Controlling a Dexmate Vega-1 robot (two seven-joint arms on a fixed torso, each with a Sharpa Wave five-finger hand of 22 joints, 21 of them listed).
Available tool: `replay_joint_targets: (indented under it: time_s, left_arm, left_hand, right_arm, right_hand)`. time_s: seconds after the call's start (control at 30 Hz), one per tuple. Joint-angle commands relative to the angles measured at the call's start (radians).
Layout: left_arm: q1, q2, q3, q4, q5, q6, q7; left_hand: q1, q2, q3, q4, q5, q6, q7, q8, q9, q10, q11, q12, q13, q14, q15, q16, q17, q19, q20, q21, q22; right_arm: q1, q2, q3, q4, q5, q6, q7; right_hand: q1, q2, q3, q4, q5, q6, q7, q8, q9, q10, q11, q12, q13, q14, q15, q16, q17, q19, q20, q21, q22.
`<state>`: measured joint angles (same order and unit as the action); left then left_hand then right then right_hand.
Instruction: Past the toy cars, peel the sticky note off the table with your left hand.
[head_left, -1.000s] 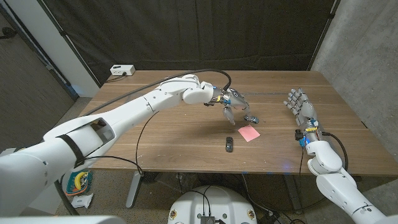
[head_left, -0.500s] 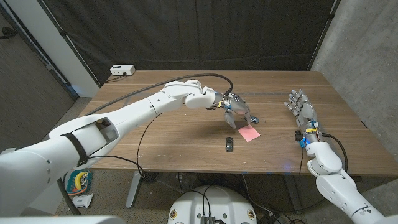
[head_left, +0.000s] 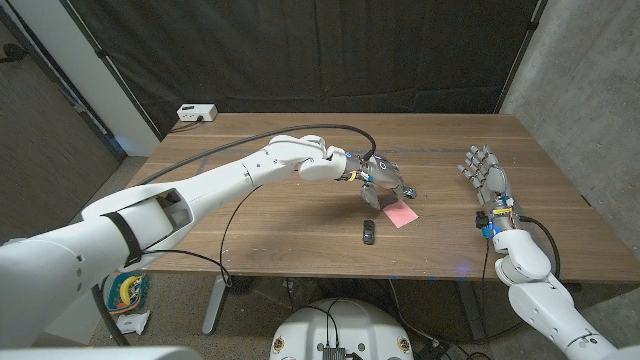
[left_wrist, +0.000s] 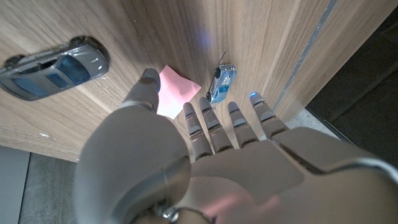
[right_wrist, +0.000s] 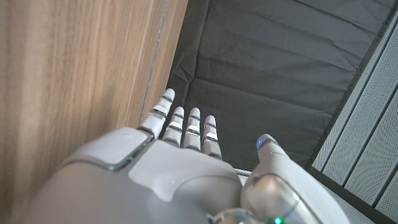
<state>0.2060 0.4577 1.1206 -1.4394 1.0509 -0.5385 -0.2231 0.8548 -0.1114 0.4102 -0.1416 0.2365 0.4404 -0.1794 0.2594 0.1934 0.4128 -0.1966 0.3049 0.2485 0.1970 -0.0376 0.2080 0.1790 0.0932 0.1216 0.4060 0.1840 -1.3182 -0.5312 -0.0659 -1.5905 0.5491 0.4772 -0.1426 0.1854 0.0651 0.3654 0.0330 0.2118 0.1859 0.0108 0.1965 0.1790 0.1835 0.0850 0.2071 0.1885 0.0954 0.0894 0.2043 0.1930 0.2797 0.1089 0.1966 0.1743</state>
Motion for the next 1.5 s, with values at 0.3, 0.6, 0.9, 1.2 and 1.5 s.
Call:
replay_joint_targets:
  time_s: [0.3,0.6,0.9,1.2,1.5]
  left_arm:
    - [0.022,0.037,0.043,-0.026,0.128,0.049,0.186]
    - [0.029,0.040,0.052,-0.010,0.136,0.065,0.238]
    - [0.023,0.028,0.081,0.031,0.167,0.080,0.318]
    - [0.036,0.034,0.104,0.059,0.198,0.121,0.460]
    - [0.047,0.023,0.126,0.111,0.200,0.161,0.588]
  left_hand:
    - [-0.004,-0.005,-0.045,0.003,0.013,0.047,0.013,0.006,0.008,0.055,-0.012,0.055,0.033,0.096,-0.109,0.021,0.013,0.036,-0.006,-0.006,0.005]
    - [-0.001,0.000,-0.058,0.005,0.019,0.078,0.014,0.014,0.008,0.079,-0.013,0.075,0.045,0.120,-0.118,0.025,0.018,0.048,-0.006,-0.006,0.006]
    - [0.015,0.017,-0.065,0.003,0.026,0.116,0.015,0.025,0.009,0.112,-0.015,0.100,0.058,0.146,-0.132,0.029,0.022,0.061,-0.011,-0.006,0.008]
    - [0.083,0.075,-0.083,-0.006,0.030,0.240,0.005,0.071,0.011,0.225,-0.020,0.186,0.111,0.264,-0.173,0.068,0.047,0.122,-0.032,0.007,0.010]
    - [0.088,0.085,-0.104,-0.001,0.018,0.224,-0.013,0.061,0.010,0.233,-0.016,0.203,0.130,0.287,-0.167,0.079,0.061,0.138,-0.031,0.012,0.012]
  right_arm:
    - [0.002,0.004,0.004,0.007,0.007,0.003,0.007]
    - [0.001,0.003,0.005,0.004,0.007,0.000,0.008]
    - [-0.006,0.005,0.008,-0.003,0.008,-0.005,0.001]
    - [-0.004,0.004,0.007,-0.005,0.007,-0.012,0.001]
    - [0.003,0.001,0.003,-0.010,0.004,-0.029,0.001]
  right_hand:
    - [-0.012,0.000,-0.003,0.001,-0.005,0.007,0.000,0.000,0.005,0.006,-0.001,-0.004,0.004,0.012,0.001,0.002,0.004,0.009,-0.003,0.006,0.002]
    - [-0.015,0.000,-0.004,0.002,-0.005,0.008,-0.001,0.000,0.005,0.005,0.000,-0.005,0.004,0.012,0.001,0.002,0.004,0.009,-0.003,0.005,0.002]
    - [-0.018,0.000,-0.006,0.002,-0.005,0.008,-0.001,-0.001,0.005,0.006,-0.001,-0.005,0.004,0.012,0.001,0.002,0.005,0.010,-0.003,0.005,0.002]
    - [-0.020,0.000,-0.006,0.002,-0.005,0.008,-0.001,-0.002,0.005,0.006,0.000,-0.006,0.004,0.013,0.002,0.002,0.005,0.010,-0.002,0.005,0.002]
    - [-0.022,0.000,-0.007,0.001,-0.005,0.009,0.000,-0.002,0.005,0.007,0.000,-0.006,0.004,0.014,0.002,0.001,0.004,0.010,-0.002,0.004,0.002]
